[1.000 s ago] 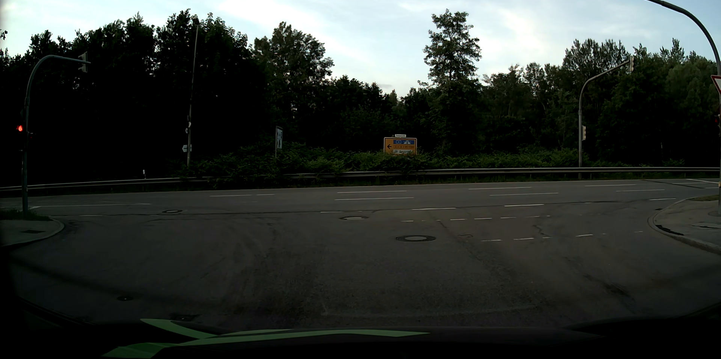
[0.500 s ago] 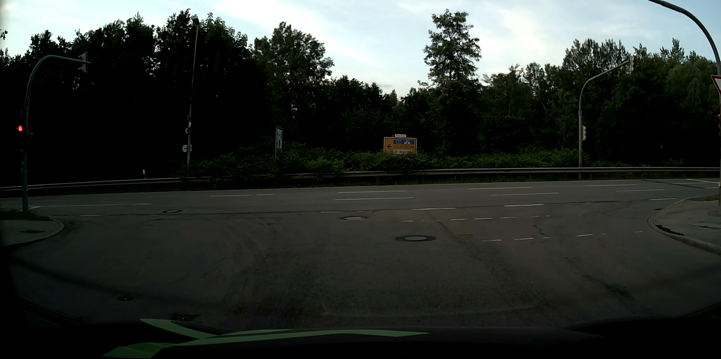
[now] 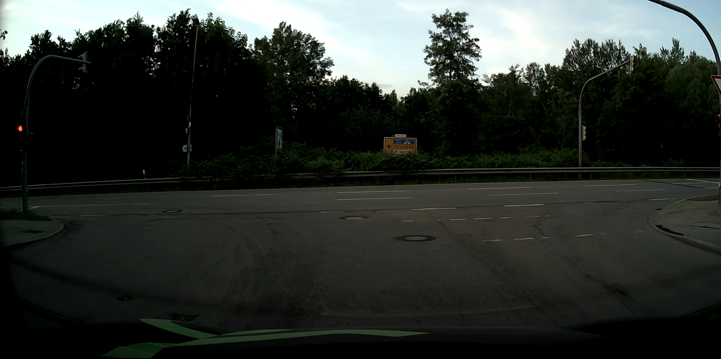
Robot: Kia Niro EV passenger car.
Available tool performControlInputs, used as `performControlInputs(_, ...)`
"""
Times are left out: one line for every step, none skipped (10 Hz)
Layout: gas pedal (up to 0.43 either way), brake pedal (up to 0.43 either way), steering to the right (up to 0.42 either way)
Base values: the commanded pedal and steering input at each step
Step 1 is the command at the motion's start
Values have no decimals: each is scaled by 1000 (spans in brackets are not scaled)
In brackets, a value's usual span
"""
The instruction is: Follow the waypoints while adhering to traffic rules and regulations
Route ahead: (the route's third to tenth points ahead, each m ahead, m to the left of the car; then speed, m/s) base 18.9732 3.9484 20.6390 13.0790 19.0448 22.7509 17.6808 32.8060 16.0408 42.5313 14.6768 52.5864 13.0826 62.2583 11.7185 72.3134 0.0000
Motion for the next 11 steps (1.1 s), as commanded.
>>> performControlInputs(0, 341, -19)
performControlInputs(0, 341, -20)
performControlInputs(0, 341, -20)
performControlInputs(0, 341, -20)
performControlInputs(0, 341, -20)
performControlInputs(0, 341, -19)
performControlInputs(0, 341, -20)
performControlInputs(0, 341, -20)
performControlInputs(0, 348, -20)
performControlInputs(0, 348, -20)
performControlInputs(0, 348, -20)
